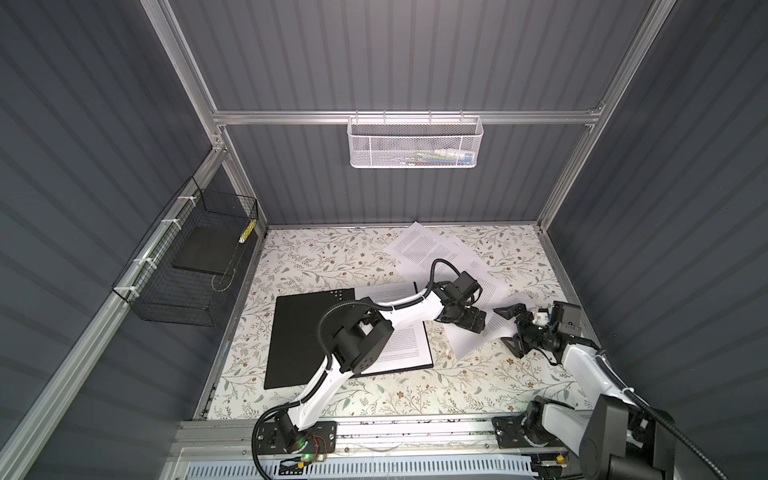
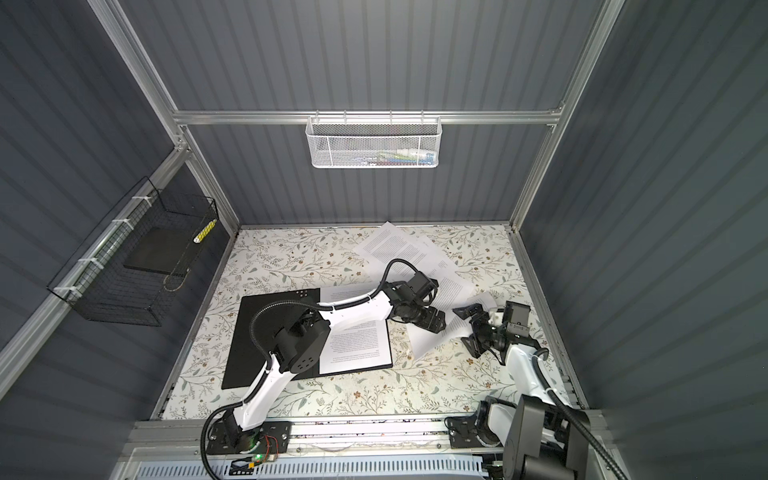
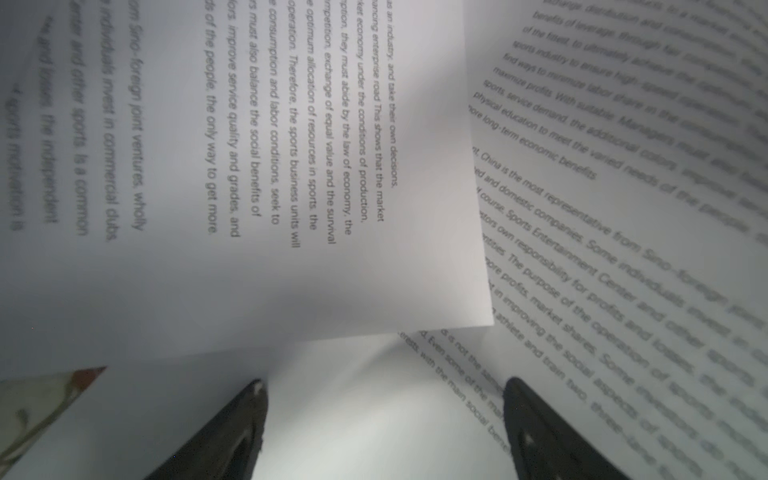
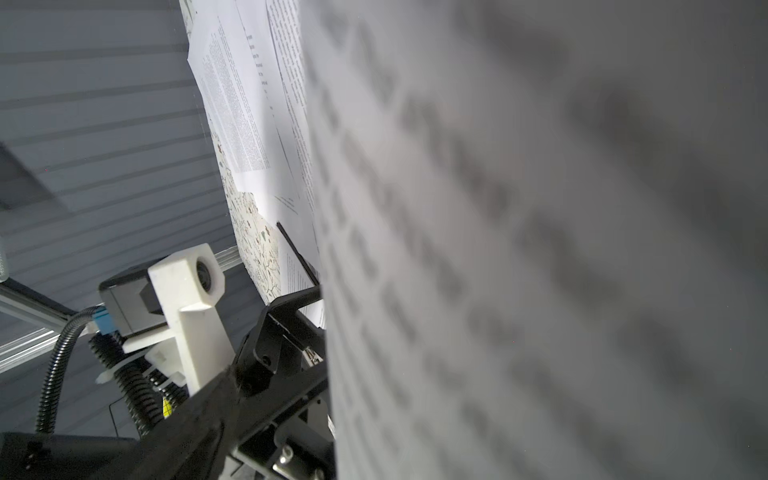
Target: Put the files into the folder
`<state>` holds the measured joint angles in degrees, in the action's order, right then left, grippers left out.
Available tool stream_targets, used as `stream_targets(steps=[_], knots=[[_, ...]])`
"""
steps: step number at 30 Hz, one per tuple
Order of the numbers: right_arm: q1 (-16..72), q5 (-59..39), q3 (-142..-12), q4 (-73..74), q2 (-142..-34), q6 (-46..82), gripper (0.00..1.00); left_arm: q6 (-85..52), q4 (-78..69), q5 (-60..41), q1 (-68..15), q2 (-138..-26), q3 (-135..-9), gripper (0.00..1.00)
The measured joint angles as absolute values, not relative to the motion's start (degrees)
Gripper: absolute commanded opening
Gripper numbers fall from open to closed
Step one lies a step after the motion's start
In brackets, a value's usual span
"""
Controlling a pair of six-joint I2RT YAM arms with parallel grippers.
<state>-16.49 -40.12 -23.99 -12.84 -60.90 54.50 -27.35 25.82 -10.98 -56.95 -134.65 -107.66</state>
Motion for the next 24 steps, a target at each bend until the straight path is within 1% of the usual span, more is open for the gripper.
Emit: stream_targets(steps=[3, 6, 12, 16, 18, 24], knots=[[-16.49, -38.5, -22.94, -13.52, -59.9, 55.66, 0.99, -27.68, 24.51, -10.59, -56.9, -134.52, -106.94, 0.9], [-16.49, -36.97, -21.26, -13.8, -58.13, 57.19, 0.96, -28.14, 22.92, -10.46, -56.84, -133.99, -105.62, 0.9], [-16.49, -33.56, -19.9, -14.76, -55.2, 58.48, 0.87, -29.43, 19.51, -10.44, -56.77, -132.6, -102.54, 0.9], [-16.49, -30.98, -19.31, -14.52, -55.05, 58.89, 0.76, -30.57, 17.96, -9.89, -56.4, -131.07, -99.79, 0.9], [-16.49, -29.69, -18.7, -14.5, -55.05, 59.2, 0.74, -31.35, 17.39, -9.76, -56.14, -130.37, -98.59, 0.9], [-16.49, -26.61, -15.86, -12.27, -54.68, 61.47, 0.64, -35.07, 13.82, -9.13, -55.86, -128.22, -94.35, 0.9]])
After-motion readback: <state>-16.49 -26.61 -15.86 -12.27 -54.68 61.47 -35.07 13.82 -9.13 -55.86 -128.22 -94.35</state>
